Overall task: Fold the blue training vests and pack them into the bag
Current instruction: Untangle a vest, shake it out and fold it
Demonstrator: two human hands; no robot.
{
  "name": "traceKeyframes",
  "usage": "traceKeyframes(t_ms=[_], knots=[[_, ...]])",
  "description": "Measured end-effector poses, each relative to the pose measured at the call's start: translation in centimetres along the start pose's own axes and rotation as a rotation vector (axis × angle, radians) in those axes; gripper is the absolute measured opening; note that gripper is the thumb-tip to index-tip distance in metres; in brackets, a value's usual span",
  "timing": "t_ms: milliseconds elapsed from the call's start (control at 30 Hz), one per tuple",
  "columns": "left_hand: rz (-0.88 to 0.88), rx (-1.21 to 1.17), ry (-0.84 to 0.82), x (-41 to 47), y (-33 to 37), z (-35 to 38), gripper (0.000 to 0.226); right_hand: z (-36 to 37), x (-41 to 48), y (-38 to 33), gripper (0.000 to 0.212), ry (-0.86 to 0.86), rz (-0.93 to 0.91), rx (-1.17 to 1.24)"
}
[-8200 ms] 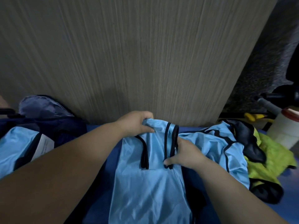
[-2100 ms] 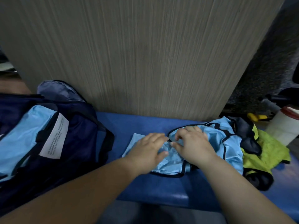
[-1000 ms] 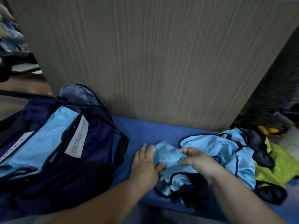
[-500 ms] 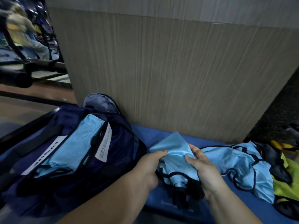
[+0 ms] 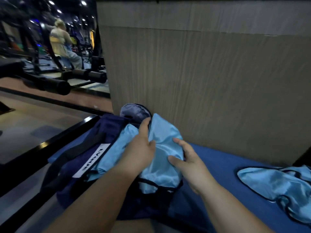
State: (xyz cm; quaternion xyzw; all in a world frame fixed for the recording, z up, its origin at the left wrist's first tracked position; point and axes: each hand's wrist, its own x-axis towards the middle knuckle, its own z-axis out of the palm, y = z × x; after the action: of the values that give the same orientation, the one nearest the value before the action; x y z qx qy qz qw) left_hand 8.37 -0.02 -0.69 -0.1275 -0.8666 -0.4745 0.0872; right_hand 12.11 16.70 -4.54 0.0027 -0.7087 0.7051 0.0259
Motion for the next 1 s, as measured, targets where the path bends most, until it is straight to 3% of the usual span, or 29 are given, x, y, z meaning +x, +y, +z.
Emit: traceKeyframes(t_ms=[167,300,400,500,633,800,900,1000], knots=[[-0.013,0.285,0.029,3.1,-3.2,-5.2,0.068,6.1,3.0,-0.9,0.069,-0.097,-0.044,-0.125],[-0.099,0.501,0.03,5.2,-6.4,-7.2,0.069,9.3,4.6,-1.8,0.053,-0.198,-0.088,-0.476],[-0.125,0.729,0.06,5.1,-8.4,-7.0,0.07,10.0,5.4,-0.7,0.057,-0.099,-0.097,-0.699],[0.003,0.792,0.084,3.9,-8.4,-5.6,0.063,9.6,5.8,0.3,0.046,0.1,-0.084,-0.634],[0.175,0.78,-0.06,3.6,-7.2,-3.5,0.051,9.1,6.8,1.0,0.025,0.129,0.084,-0.58],[0.087,0.828,-0.379,4.3,-9.3,-3.0,0.059,9.0,8.3,1.6,0.035,0.123,0.227,-0.583],[0.07,0.828,-0.439,4.7,-10.4,-3.6,0.062,8.8,8.6,2.2,0.042,0.096,0.287,-0.579],[0.076,0.839,-0.472,5.1,-10.7,-3.9,0.064,8.8,8.8,2.2,0.029,0.076,0.286,-0.616]])
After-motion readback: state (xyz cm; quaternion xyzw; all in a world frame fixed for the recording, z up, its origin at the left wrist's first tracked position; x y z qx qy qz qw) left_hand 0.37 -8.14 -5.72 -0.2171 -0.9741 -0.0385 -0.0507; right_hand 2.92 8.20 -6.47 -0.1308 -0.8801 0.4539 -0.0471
